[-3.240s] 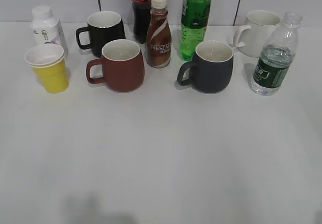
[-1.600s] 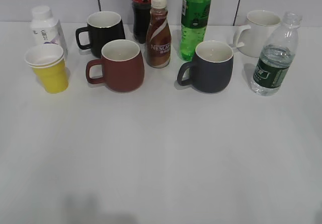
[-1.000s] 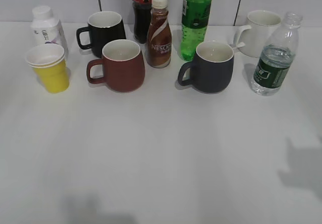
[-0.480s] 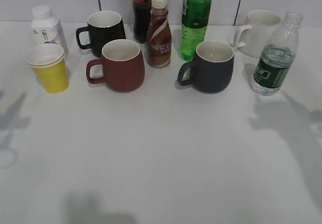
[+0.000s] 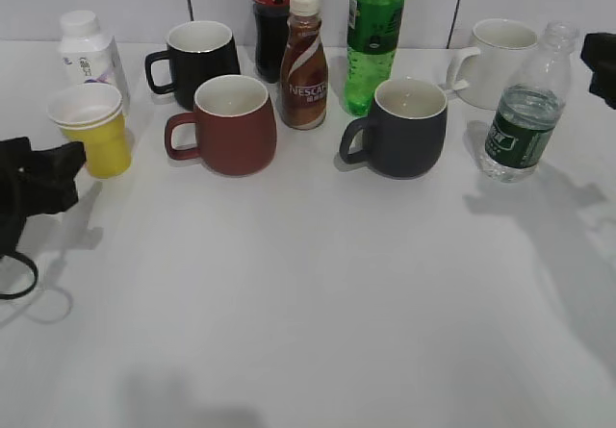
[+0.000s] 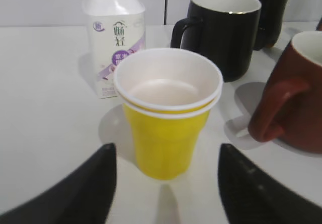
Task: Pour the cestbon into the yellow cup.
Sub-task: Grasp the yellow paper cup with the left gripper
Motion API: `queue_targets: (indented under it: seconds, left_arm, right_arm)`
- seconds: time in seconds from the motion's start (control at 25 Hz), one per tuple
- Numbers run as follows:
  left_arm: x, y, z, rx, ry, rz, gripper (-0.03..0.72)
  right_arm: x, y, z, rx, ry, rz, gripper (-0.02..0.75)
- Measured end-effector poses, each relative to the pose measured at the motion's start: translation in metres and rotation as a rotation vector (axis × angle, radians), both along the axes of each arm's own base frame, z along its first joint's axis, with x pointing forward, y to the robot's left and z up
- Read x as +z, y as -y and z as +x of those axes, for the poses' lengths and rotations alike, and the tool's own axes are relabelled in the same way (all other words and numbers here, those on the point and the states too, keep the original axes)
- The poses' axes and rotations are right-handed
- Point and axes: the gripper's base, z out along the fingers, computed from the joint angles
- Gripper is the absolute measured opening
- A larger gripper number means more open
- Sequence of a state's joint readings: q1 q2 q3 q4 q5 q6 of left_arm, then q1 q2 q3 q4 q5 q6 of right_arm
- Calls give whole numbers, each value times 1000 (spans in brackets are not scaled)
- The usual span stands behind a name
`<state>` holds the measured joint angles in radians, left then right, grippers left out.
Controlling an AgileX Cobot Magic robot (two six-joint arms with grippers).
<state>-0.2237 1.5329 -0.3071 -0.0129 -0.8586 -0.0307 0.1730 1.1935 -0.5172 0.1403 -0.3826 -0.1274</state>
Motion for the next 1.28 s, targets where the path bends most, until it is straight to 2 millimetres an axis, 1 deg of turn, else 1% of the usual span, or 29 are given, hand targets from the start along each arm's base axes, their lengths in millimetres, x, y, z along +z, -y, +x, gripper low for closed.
queue_targets:
  seconds: [0.08, 0.16, 0.2, 0.28, 0.4, 0.52, 0.72, 1.0, 1.28]
  left_arm:
    - [-10, 1, 5, 0, 16, -3, 524]
    - [-15, 2, 8, -1, 64, -12, 579]
    - [-19, 3, 10, -2, 75, -14, 594]
    - [-26, 3, 12, -5, 94, -16, 610]
    - [-45, 6, 16, -32, 45, 6, 621]
    - [-60, 8, 17, -52, 2, 38, 623]
    - [-69, 11, 30, -58, 2, 57, 622]
    - [-70, 13, 46, -52, 35, 52, 622]
    - [-74, 17, 64, -48, 60, 47, 622]
  right_arm:
    - [-4, 0, 5, -7, 14, 6, 481]
    - [-6, -1, 9, -11, 27, 7, 481]
    - [-8, -1, 11, -13, 31, 7, 481]
    - [-12, -1, 14, -16, 31, 6, 481]
    - [-16, -1, 17, -18, 24, 5, 481]
    - [-16, -1, 18, -20, 32, 7, 481]
    - [-15, -1, 18, -23, 44, 23, 481]
    - [-16, -2, 19, -25, 39, 33, 481]
    - [-24, -2, 22, -26, 12, 29, 481]
